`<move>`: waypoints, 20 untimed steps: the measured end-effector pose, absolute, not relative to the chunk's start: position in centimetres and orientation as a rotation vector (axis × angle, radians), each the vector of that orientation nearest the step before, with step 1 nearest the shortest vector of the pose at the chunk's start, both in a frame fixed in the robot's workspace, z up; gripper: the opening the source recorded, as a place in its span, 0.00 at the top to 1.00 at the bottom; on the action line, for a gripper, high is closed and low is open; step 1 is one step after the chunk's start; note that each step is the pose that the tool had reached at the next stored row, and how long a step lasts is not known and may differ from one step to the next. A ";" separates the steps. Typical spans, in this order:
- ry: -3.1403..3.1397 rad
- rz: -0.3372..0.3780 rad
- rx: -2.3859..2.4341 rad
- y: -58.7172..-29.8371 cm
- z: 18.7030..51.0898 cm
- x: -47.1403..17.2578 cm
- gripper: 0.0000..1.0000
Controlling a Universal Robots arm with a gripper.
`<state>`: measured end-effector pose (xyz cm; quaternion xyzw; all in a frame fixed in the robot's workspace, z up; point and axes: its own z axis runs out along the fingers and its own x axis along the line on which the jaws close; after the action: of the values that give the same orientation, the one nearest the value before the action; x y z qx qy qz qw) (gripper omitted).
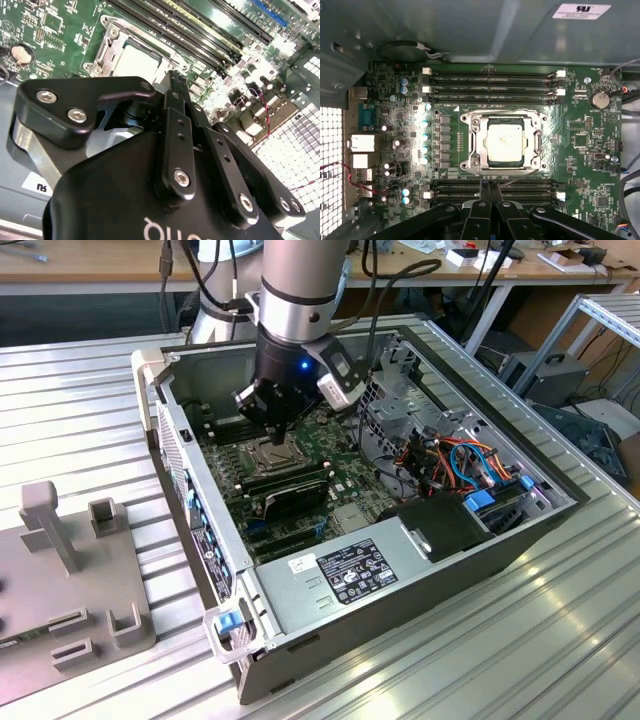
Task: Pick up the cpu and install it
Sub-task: 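Install the second cpu locking lever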
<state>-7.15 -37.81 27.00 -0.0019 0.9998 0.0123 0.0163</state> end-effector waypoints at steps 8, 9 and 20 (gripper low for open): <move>3.109 0.039 -0.006 -38.1 25.2 -7.1 0.89; 3.109 0.039 -0.006 -38.1 25.2 -7.1 0.89; 3.110 0.039 -0.006 -38.1 25.3 -6.5 0.89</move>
<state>-6.49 -38.10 25.26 -0.0019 0.9998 0.0127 0.0157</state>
